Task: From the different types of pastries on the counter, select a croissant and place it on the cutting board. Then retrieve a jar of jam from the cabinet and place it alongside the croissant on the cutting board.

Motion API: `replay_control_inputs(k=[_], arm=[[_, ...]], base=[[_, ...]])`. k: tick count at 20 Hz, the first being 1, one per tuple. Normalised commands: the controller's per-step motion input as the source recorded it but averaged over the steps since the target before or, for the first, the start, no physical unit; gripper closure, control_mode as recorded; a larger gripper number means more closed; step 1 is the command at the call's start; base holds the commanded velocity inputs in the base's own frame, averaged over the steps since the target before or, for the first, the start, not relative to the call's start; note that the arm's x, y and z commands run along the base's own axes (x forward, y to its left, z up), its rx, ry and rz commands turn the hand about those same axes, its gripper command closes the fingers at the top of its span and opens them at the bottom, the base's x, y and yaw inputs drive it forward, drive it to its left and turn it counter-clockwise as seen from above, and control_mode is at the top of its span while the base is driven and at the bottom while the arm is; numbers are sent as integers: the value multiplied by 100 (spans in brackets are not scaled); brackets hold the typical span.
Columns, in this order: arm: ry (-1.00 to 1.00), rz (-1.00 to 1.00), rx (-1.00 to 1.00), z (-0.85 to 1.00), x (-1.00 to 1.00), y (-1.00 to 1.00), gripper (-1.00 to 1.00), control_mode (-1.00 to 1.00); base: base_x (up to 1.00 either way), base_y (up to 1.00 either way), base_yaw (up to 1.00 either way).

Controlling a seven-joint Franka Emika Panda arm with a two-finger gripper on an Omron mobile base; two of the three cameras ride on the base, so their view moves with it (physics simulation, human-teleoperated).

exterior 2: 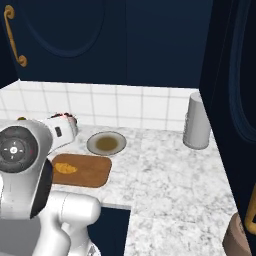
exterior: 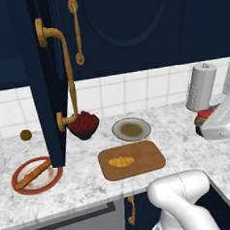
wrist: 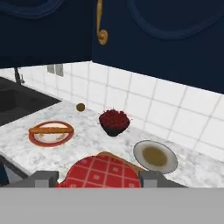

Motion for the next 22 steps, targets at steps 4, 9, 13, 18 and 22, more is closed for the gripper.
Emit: replay_control_inputs(k=[4,9,13,18,22], arm=[[-4,62,2,-89,25,4,100,-100],[-1,66,3,-78,38,10,100,-100],[-4,48,5,-66,29,34,100,-100],[-1,23,16,-58,67,21,100,-100],[-6,16,13,-64,76,0,100,-100]], base=[[0,0,0],[0,0,0],[0,0,0],[0,0,0],[0,0,0]])
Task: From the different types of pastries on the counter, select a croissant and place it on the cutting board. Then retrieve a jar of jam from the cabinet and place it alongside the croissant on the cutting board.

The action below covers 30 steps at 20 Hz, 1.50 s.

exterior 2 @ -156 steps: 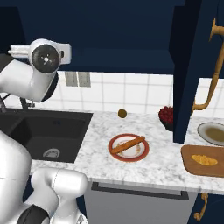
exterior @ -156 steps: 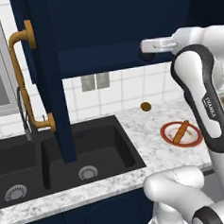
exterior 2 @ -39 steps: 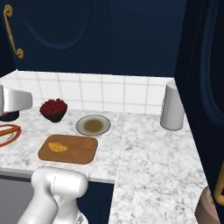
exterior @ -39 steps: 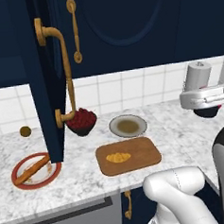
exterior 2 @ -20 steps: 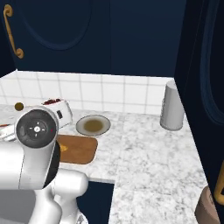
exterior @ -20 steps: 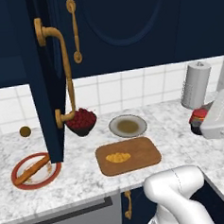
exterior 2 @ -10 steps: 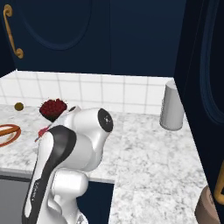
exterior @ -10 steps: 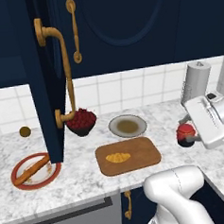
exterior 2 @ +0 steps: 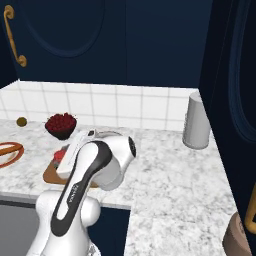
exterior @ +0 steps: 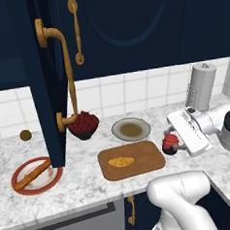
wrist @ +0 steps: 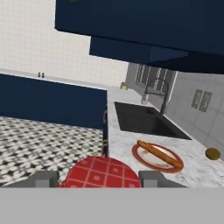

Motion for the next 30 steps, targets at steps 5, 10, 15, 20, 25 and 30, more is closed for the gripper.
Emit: replay_control_inputs(k=[5,10,15,20,25,30], arm=[[-7,6,1,-44,36,0,100,-100],[-2,0,0,-11,33,-1,100,-100],[0,0,0,-45,44,0,100,-100],[0,4,2,-49,58,0,100,-100],[0,6,4,-47,62,0,100,-100],[5,7,7,-37,66,0,100,-100]], base=[[0,0,0],[0,0,0],[0,0,0],[0,0,0],[0,0,0],[0,0,0]])
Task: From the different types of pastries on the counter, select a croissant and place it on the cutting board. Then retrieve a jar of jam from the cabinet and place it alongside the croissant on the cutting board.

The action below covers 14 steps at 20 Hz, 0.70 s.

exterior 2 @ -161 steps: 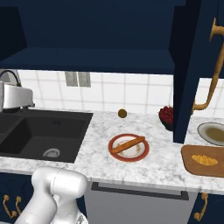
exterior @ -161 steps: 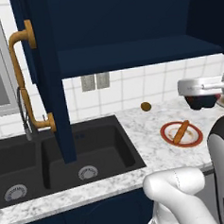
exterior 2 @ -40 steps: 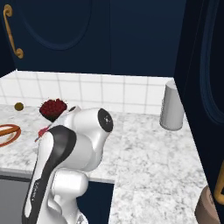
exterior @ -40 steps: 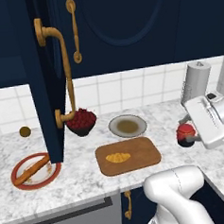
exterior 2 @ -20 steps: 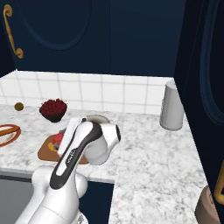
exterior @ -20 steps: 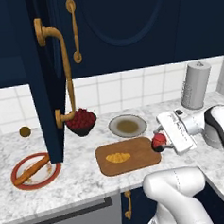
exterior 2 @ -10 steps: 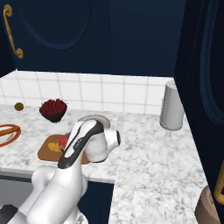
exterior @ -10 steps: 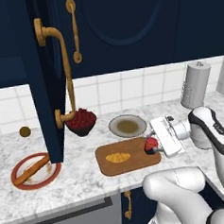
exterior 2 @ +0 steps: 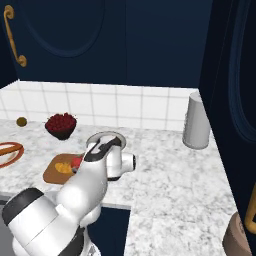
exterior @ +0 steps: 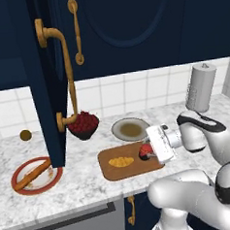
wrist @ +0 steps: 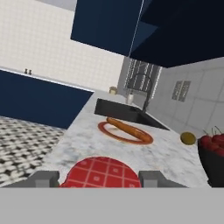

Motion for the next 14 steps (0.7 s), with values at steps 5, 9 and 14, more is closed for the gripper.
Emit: replay_control_inputs(k=[5,9,14], arm=[[3,8,5,-49,60,-5,100,-100],[6,6,5,-32,60,-13,100,-100],[16,2,3,-27,68,-6,100,-100]], base=[[0,0,0],[0,0,0],[0,0,0]])
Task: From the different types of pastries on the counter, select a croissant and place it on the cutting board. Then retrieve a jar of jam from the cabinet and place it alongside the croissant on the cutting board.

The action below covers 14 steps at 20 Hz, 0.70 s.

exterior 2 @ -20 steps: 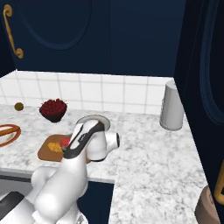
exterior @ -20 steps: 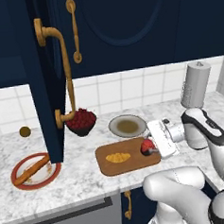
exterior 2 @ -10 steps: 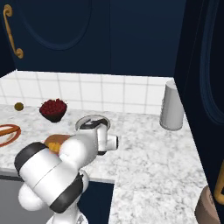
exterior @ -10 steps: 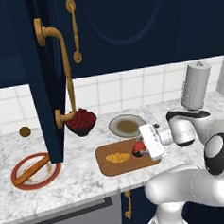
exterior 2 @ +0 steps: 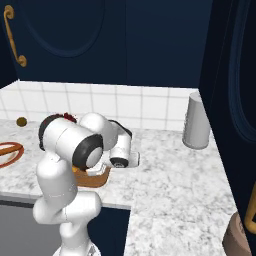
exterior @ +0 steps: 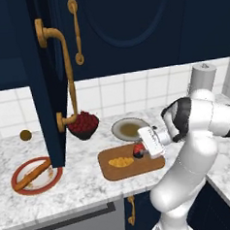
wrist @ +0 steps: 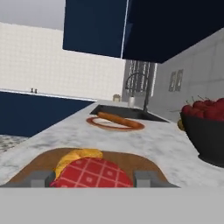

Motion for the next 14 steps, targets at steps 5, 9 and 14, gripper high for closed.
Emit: replay_control_inputs(k=[5,9,14], arm=[[20,0,1,-30,46,0,100,-100],[-17,0,0,-26,-76,1,-100,-100],[-55,1,-13,19,-98,40,-100,-100]], base=[[0,0,0],[0,0,0],[0,0,0]])
